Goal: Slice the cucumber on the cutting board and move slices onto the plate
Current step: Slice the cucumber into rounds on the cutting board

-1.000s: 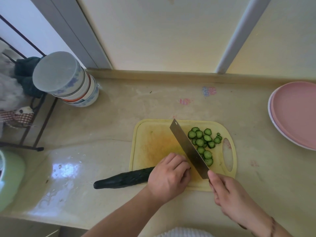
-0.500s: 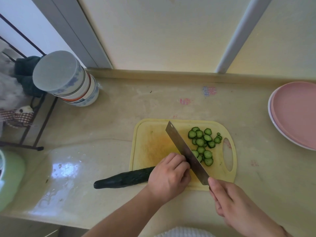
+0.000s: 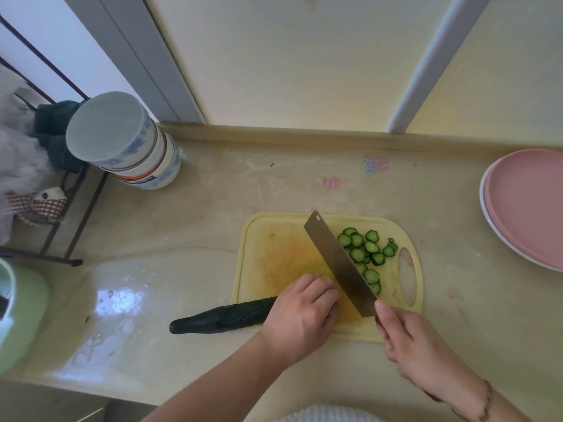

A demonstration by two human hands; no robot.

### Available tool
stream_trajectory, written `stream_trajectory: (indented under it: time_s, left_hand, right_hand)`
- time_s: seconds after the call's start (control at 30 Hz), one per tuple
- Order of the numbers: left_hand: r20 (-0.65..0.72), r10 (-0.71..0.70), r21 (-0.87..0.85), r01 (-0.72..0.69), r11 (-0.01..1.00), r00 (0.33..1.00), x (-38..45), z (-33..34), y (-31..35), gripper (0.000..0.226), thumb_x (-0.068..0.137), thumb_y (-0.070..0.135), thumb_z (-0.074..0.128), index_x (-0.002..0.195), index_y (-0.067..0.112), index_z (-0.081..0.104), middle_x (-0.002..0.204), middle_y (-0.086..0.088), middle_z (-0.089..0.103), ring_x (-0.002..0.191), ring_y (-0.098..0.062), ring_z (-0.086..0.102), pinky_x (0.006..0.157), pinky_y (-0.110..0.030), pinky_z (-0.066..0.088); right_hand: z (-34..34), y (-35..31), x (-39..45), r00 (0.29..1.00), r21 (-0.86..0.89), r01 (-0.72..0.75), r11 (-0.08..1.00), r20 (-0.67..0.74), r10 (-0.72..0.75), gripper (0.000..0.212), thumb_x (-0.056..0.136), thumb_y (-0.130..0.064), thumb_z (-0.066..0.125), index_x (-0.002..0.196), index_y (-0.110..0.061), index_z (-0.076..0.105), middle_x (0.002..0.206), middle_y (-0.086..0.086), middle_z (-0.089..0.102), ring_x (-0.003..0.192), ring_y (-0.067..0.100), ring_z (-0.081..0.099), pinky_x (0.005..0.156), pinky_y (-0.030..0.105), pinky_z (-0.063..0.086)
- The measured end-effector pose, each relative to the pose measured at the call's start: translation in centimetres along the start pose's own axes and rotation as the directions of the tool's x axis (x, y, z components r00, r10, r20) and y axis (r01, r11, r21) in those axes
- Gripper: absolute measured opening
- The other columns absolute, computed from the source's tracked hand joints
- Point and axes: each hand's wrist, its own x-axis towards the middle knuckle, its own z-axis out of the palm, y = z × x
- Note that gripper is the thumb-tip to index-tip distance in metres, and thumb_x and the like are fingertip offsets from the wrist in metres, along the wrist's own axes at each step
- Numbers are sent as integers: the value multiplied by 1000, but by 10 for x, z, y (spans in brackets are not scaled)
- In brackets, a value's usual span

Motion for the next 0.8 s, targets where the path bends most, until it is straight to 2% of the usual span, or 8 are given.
stream_trajectory:
  time_s: [0.13,0.3,0.4,0.5,0.63,0.73,0.8]
  left_hand:
    - [53,24,113,-30,993,998,-7,-10,-3,21,90,13,70,111,15,71,115,-1,67,101,-25,62,81,-39,55]
    - [37,11,93,-15,996,999,-13,-10,-12,46,79,-2,81,121,13,71,120,-4,66,102,-26,59,75,-37,57]
    - [41,28,101,-32,994,999,-5,-2,-5,46,79,-2,78,122,12,70,121,-4,65,102,-26,58,73,-36,56]
    - [25,53,116,-56,992,998,0,4,-1,39,85,4,67,122,13,68,122,-2,64,101,-27,59,74,-36,55]
    - [1,99,156,-98,983,995,-7,5,1,33,88,8,69,121,14,70,122,0,65,101,-27,61,76,-35,51]
    - [40,158,209,-163,964,987,-10,6,5,30,93,6,57,118,14,71,121,0,65,100,-25,59,79,-35,48]
    - [41,168,195,-172,965,985,-9,7,5,29,92,4,57,115,14,72,121,-1,65,99,-25,58,79,-34,48]
  right_hand:
    - [-4,-2,-2,1000,11,-9,1000,23,8,52,93,-58,27,70,-13,36,48,-5,27,34,5,24,37,15,24]
    - [1,2,-3,1000,-14,21,1000,-1,-21,53,90,-62,28,68,-15,37,43,-7,29,35,4,28,41,17,26]
    - [1,2,-3,1000,-13,23,1000,-5,-23,54,88,-65,28,67,-16,36,42,-7,31,35,4,29,42,17,26]
    - [0,1,-3,1000,-15,11,1000,-4,-11,54,88,-64,27,68,-15,37,43,-6,34,34,4,32,40,14,26]
    - [-4,1,-6,999,-41,33,999,-5,-33,56,85,-67,27,66,-15,37,42,-6,35,36,4,33,46,20,30]
    - [-6,2,-13,999,-21,33,999,-4,-34,60,83,-70,29,67,-12,36,45,-6,33,39,5,30,46,23,29]
    - [-8,3,-19,999,-10,34,999,0,-34,65,80,-72,30,69,-8,35,47,-5,31,42,7,27,44,22,26]
